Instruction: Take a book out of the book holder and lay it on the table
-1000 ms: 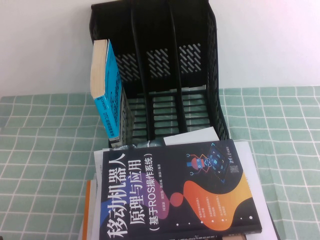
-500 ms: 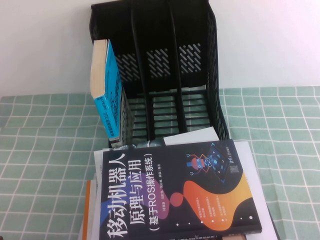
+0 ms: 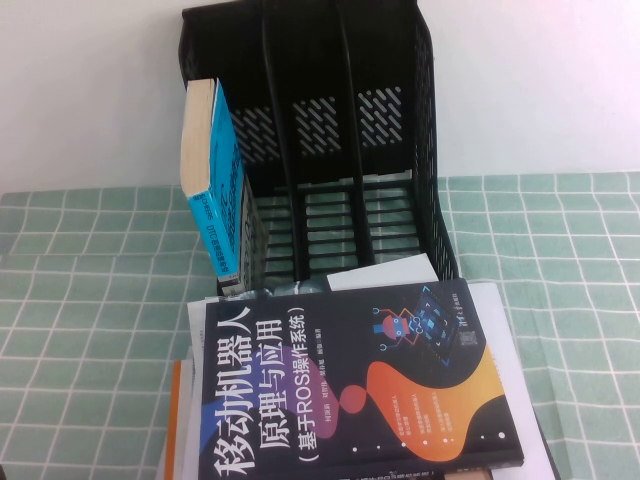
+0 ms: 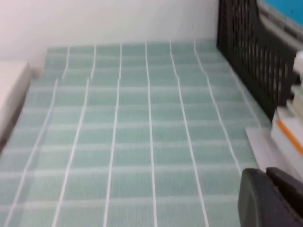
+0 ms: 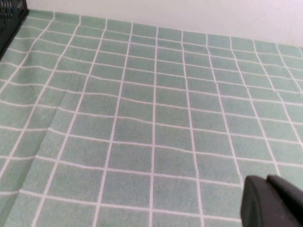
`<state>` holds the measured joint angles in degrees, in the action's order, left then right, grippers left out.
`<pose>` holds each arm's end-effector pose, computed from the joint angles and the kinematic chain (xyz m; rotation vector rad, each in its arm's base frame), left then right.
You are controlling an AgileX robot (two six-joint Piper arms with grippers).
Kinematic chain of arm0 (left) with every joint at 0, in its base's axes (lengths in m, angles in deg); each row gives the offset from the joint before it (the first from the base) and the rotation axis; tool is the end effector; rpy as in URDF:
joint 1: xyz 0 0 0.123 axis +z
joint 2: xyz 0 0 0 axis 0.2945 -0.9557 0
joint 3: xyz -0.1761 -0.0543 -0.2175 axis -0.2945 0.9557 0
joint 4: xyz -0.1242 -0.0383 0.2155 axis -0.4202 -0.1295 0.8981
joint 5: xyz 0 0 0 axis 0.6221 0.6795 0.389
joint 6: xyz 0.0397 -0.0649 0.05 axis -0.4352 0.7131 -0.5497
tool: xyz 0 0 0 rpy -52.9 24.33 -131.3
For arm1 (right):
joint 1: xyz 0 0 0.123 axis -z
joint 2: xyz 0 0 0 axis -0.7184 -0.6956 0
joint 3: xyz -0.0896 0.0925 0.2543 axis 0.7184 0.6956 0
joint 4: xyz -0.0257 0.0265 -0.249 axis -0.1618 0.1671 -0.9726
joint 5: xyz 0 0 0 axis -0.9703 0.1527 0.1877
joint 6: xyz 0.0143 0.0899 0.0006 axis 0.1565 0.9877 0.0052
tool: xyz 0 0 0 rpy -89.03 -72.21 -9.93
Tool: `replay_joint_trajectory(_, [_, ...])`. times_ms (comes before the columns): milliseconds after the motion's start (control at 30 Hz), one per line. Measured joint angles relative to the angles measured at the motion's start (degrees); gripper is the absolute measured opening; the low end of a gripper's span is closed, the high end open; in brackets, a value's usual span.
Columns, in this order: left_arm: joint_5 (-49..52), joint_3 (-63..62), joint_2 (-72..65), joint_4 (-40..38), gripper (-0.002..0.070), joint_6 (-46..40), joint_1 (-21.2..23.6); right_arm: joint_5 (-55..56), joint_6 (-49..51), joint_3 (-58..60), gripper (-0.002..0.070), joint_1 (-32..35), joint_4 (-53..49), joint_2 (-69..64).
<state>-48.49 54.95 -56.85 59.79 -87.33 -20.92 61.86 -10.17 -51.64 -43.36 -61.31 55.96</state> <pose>0.0538 -0.0048 0.1778 0.0187 1.8063 -0.0983 0.0528 -0.0066 0.1734 -0.0928 1.8536 -0.1980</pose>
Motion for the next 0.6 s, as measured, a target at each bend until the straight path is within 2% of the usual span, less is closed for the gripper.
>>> replay_joint_trajectory(133, [-7.1,0.1,0.0,-0.1,-0.0001,0.0,0.0,5.0,0.0,0.2,-0.0002,0.0,-1.8,0.0])
replay_joint_trajectory(433, [-32.5,0.1,0.0,-0.1,-0.0001,2.2,0.0,37.0,0.4,0.2,-0.0002,0.0,-2.6,0.0])
replay_joint_trajectory(600, [-41.1,0.1,0.0,-0.2,-0.0001,3.7,0.0,50.6,4.8,0.2,-0.0002,0.0,-2.5,0.0])
